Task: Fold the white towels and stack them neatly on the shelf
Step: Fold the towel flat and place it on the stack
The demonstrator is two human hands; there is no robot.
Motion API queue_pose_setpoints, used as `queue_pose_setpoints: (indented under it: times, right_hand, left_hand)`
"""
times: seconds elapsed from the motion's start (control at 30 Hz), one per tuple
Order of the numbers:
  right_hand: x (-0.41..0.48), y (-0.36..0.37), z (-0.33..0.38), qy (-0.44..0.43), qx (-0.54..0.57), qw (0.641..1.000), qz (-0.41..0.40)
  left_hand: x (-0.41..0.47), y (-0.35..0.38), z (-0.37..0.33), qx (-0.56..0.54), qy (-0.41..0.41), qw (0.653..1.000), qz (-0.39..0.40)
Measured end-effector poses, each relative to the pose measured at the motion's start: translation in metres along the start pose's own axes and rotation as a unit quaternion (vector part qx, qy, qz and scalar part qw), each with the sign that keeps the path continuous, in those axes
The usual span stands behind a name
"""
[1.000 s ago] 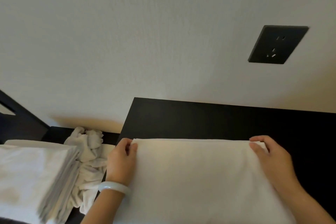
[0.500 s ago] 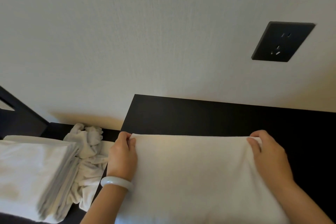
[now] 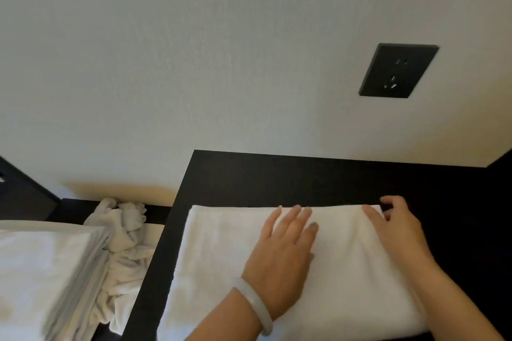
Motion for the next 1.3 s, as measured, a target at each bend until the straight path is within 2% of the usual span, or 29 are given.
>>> queue_pose_setpoints:
  times: [0.07,0.1,0.2,0.27,0.4,0.57,0.63,0.73,0.8,0.87,0.93,1.0,1.1,1.2,1.3]
  right_hand:
    - [-0.006,-0.014,-0.009,0.026,0.014,0.999,0.02]
    - [-0.011,-0.021,-0.015,0.044,0.018,0.998,0.037]
    - [-0.037,-0.039,-0.036,0.128,0.029,0.984,0.117]
    - [-0.054,-0.045,-0.052,0.144,0.035,0.98,0.131]
    - [-0.073,-0.041,-0.062,0.095,0.072,0.99,0.079]
    - [-0.076,-0.04,-0.06,0.056,0.072,0.995,-0.04]
    - [-0.079,-0.036,-0.067,0.052,0.02,0.998,-0.041]
    - [-0.083,-0.029,-0.075,0.07,-0.107,0.992,0.003]
    - [-0.081,-0.032,-0.063,0.025,-0.218,0.976,0.005]
    - [-0.078,-0.032,-0.046,-0.08,-0.295,0.951,-0.047]
    - [-0.079,-0.018,-0.026,-0.195,-0.276,0.939,-0.059]
    - [-0.073,0.007,-0.018,-0.268,-0.253,0.93,-0.01]
    - [-0.053,0.037,-0.027,-0.296,-0.263,0.916,0.071]
    - [-0.043,0.042,-0.034,-0.289,-0.275,0.915,0.064]
    - [-0.043,0.044,-0.036,-0.286,-0.286,0.913,0.059]
  left_hand:
    - [0.011,0.018,-0.017,-0.009,0.031,0.992,0.119]
    - [0.014,0.026,-0.018,0.003,0.029,0.989,0.143]
    - [0.017,0.045,-0.009,0.044,0.004,0.99,0.133]
    - [0.017,0.048,-0.01,0.053,0.002,0.99,0.127]
    - [0.017,0.047,-0.012,0.064,0.0,0.989,0.13]
    - [0.016,0.046,-0.013,0.067,-0.007,0.989,0.13]
    - [0.015,0.046,-0.012,0.071,-0.004,0.989,0.129]
    - [0.015,0.047,-0.011,0.074,-0.001,0.989,0.131]
    - [0.015,0.046,-0.012,0.073,0.001,0.989,0.13]
    - [0.015,0.046,-0.012,0.073,0.005,0.988,0.137]
    - [0.015,0.047,-0.012,0.076,0.005,0.988,0.136]
    - [0.016,0.048,-0.012,0.077,0.006,0.987,0.138]
    - [0.014,0.047,-0.011,0.067,0.002,0.989,0.135]
    - [0.011,0.042,-0.006,0.068,-0.026,0.989,0.131]
    - [0.0,0.04,0.014,0.083,-0.115,0.984,0.108]
Point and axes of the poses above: each hand's wrist, its own x-axis towards the middle knuckle, its own y-axis out of the palm, z = x × y, the point moved 1 cm from there along x, towards the middle knuckle, and after that the axes turned 1 degree about -x, right-handed, at the moved point
